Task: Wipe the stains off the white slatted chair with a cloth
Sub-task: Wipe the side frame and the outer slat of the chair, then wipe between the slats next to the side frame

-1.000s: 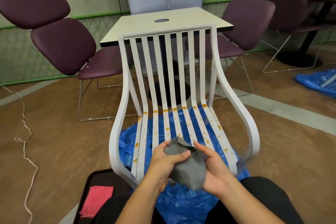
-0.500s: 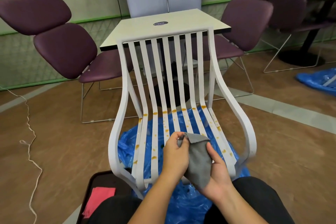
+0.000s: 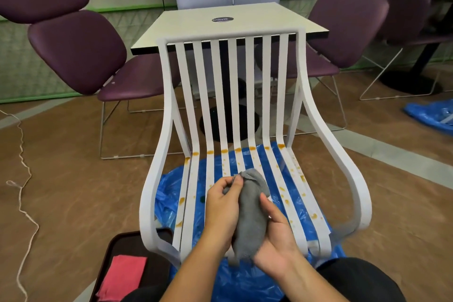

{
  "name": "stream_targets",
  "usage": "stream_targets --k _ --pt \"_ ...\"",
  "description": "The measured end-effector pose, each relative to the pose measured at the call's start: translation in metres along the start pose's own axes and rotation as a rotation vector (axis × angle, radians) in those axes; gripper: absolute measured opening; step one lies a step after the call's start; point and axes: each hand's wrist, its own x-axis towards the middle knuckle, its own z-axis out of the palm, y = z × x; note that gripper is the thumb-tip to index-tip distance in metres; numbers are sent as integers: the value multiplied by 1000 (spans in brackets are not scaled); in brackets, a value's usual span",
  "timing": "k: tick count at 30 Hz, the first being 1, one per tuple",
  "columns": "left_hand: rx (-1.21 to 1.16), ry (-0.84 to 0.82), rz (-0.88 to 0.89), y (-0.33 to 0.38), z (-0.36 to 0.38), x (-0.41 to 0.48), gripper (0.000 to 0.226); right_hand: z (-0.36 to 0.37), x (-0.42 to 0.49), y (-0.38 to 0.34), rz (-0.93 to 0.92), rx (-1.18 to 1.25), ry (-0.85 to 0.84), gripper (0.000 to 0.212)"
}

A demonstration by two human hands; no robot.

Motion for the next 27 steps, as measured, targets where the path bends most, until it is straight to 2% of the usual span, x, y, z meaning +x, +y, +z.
stream_targets --k 1,4,8,12,16,20,22,24,26,27 --pt "-26 -4 -13 2 -4 4 20 2 6 2 7 5 4 63" --pt "-39 -31 -61 10 -17 12 19 9 15 11 48 -22 13 48" --pt "-6 -63 -163 17 -29 26 20 20 30 10 26 -48 51 44" --pt "83 -41 -163 22 -36 48 18 17 56 -7 9 -146 96 41" --pt "264 13 -11 40 -54 76 15 14 79 -37 -57 -233 138 36" --pt "319 164 348 61 -86 81 15 15 108 -65 -167 -327 233 35" --pt "524 271 492 66 -107 84 14 15 129 -76 -216 -395 290 33" --pt "890 411 520 67 -130 94 12 13 152 -86 -246 -457 366 31" --pt "1155 480 350 61 -147 108 32 10 173 -91 -263 -501 430 31" --pt "1182 454 233 56 -151 113 42 12 181 -93 -274 -524 448 30"
